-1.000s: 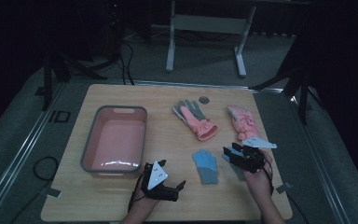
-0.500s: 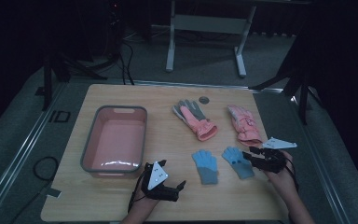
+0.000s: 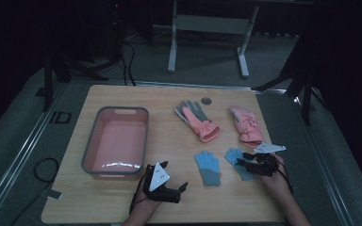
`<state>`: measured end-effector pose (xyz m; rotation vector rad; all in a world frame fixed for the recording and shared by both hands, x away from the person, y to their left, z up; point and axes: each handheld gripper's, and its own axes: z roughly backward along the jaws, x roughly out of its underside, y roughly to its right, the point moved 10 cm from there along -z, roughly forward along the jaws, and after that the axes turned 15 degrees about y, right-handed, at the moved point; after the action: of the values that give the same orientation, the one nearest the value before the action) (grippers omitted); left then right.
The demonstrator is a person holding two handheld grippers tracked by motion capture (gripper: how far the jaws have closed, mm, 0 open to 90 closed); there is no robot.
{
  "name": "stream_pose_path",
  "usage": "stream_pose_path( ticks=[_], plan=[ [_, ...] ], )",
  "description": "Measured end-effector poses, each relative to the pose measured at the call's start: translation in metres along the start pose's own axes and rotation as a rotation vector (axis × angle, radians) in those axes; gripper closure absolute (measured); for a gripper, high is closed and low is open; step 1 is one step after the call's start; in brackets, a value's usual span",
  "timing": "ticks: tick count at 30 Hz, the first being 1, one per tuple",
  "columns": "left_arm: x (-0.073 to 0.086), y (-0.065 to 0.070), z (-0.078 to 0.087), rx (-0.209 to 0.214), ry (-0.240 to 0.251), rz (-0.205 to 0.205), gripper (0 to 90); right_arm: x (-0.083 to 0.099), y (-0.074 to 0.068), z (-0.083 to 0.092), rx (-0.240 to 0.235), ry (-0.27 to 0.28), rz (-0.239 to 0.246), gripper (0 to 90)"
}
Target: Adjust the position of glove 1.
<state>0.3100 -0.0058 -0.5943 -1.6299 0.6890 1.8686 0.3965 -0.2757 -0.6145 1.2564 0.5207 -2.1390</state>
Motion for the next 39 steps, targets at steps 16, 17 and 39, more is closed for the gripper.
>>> stream_pose_path(
  ticks=[16, 17, 39],
  plan=[
    [0.000, -0.001, 0.000, -0.004, -0.002, 0.009, 0.0, -0.026, -0.008, 0.019, 0.267, 0.057, -0.023, 85.6],
    [0.000, -0.001, 0.000, -0.004, -0.002, 0.009, 0.0, -0.030, -0.008, 0.023, 0.287, 0.065, -0.029, 85.7],
    [0.000, 0.000, 0.000, -0.002, -0.005, 0.003, 0.0, 0.014, -0.022, 0.039, 0.522, -0.007, -0.228, 84.7]
  ],
)
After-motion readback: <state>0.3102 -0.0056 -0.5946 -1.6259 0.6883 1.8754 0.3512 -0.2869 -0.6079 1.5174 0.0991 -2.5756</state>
